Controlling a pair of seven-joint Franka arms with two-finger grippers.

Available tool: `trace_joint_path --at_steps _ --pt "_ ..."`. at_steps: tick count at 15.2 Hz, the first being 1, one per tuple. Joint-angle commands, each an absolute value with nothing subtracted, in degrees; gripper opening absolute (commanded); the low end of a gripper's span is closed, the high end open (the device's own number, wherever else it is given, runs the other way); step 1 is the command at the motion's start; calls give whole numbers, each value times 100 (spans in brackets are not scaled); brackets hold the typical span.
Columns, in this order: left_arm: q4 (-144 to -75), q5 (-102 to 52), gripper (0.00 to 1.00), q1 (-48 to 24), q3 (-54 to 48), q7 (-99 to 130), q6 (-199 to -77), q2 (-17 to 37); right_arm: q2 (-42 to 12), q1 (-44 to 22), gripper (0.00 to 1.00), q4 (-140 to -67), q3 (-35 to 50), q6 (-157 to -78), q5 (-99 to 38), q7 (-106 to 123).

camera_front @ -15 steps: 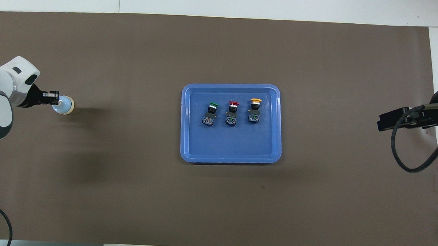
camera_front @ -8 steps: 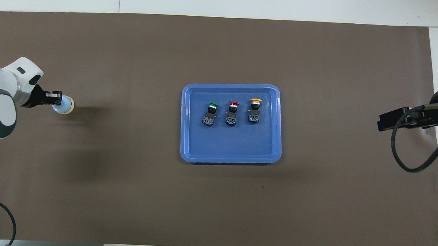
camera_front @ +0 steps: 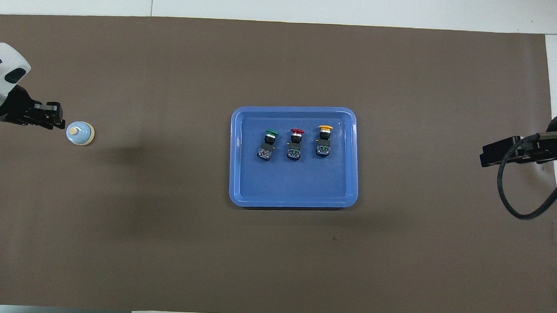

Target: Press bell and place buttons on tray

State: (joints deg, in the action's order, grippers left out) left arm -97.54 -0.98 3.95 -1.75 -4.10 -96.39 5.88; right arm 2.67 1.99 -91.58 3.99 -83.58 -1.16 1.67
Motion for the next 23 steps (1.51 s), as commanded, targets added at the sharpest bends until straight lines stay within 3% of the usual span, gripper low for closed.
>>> trace_joint_path --at_steps 1,17,23 --pt "-9870 -53 100 360 -132 -352 -9160 19 281 334 100 -9167 475 -8297 -158 316" --pt "-9888 -79 100 325 -141 -369 -8895 -132 281 334 100 -9167 475 -8297 -158 316" --pt "-9809 -79 100 -88 -35 -334 -8798 -88 281 334 100 -9167 475 -8297 -158 316"
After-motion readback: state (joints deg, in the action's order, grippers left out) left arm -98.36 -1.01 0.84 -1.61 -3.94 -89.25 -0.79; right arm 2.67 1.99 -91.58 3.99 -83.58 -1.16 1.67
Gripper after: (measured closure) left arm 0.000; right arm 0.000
